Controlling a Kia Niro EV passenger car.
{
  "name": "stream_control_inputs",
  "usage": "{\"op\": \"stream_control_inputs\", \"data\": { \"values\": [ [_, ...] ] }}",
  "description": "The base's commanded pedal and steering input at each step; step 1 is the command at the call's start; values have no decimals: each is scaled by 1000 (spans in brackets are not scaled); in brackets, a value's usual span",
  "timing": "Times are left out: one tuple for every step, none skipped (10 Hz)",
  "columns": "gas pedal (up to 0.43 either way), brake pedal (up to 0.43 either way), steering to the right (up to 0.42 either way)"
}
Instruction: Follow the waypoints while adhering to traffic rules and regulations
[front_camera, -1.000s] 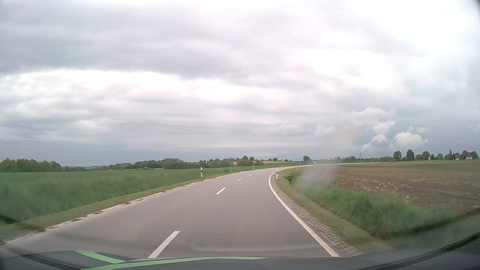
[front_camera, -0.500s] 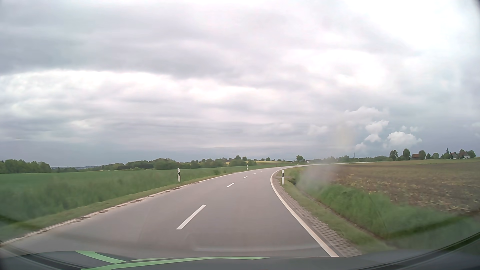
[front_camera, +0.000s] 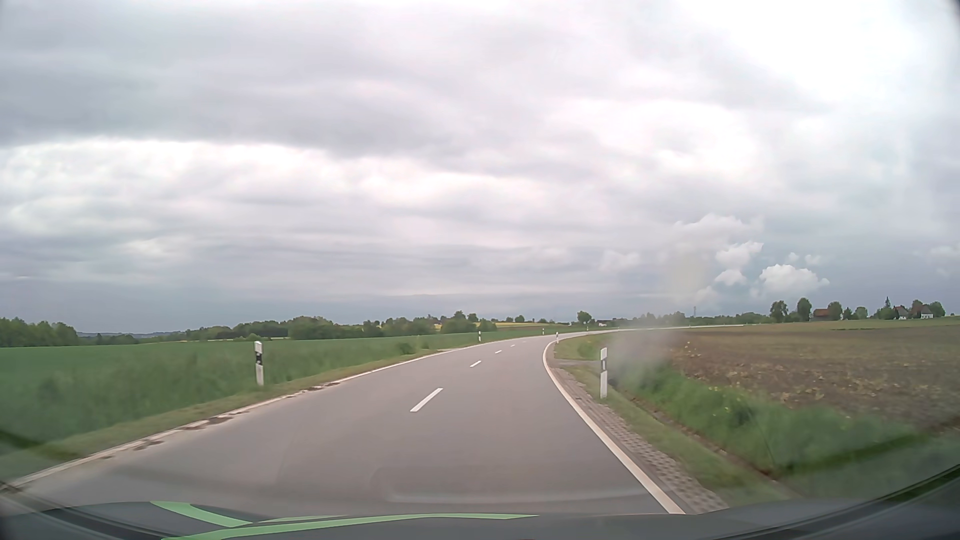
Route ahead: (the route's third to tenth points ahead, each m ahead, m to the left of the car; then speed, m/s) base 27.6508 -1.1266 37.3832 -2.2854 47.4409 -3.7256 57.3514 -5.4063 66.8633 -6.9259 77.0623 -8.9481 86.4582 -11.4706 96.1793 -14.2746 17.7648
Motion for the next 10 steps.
{"op": "stream_control_inputs", "data": {
  "values": [
    [488,0,20],
    [480,0,22],
    [480,0,24],
    [469,0,24],
    [469,0,24],
    [469,0,23],
    [469,0,21],
    [469,0,19],
    [461,0,18],
    [461,0,17]
  ]
}}
